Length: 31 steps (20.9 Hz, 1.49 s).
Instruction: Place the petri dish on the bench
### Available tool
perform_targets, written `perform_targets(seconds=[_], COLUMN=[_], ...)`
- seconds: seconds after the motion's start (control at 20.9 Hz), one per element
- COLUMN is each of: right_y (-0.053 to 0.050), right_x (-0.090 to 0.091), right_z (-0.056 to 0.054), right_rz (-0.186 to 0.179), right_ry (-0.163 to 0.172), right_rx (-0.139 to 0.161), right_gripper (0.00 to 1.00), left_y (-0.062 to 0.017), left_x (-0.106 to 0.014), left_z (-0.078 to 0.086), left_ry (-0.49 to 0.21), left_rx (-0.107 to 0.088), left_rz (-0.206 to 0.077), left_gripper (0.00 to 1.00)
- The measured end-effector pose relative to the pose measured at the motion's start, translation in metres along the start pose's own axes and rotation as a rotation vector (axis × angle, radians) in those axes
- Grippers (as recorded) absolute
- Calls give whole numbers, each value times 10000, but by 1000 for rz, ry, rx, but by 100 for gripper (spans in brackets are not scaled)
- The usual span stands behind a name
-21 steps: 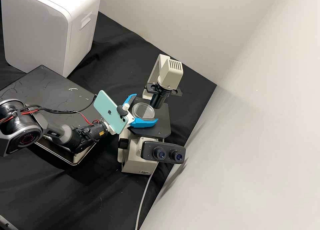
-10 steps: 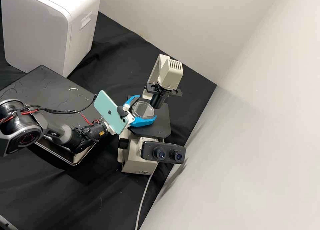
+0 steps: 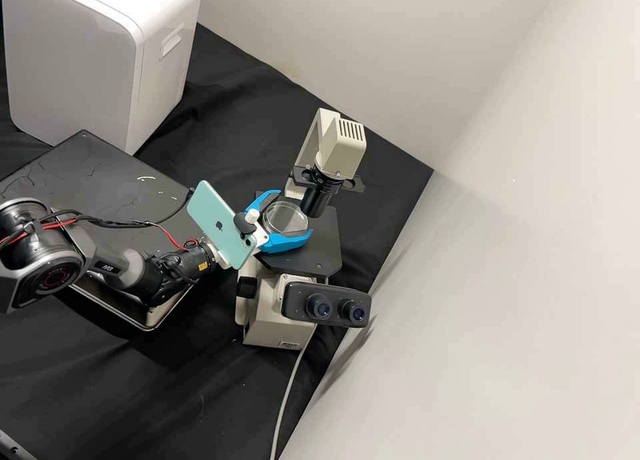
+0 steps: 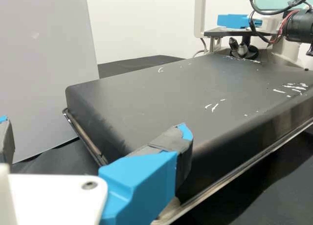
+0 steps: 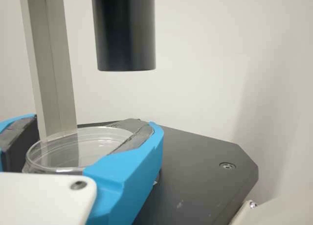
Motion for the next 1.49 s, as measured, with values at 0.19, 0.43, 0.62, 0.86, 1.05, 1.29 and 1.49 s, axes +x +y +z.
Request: perform_targets(seconds=[0.19,0.43,0.62,0.86,1.05,1.29,1.49], right_y=[0,-19,-32,-69,-132,-147,-155], right_x=[0,-36,-145,-322,-434,-548,-658], right_z=[0,4,-22,-90,-136,-167,-221], right_rz=[0,-8,-28,-54,-79,-88,-99], right_ry=[0,9,31,43,58,69,82], right_rx=[1,7,3,35,33,43,64], right_gripper=[0,0,0,0,0,0,0], left_y=[0,0,4,6,6,6,6], left_x=[0,0,5,8,8,8,8], left_z=[0,0,2,3,3,3,3], left_ry=[0,0,-1,-1,-1,-1,-1], left_rx=[0,-2,-2,-3,-3,-3,-3], left_rz=[0,0,2,3,3,3,3], left_gripper=[100,100,100,100,100,100,100])
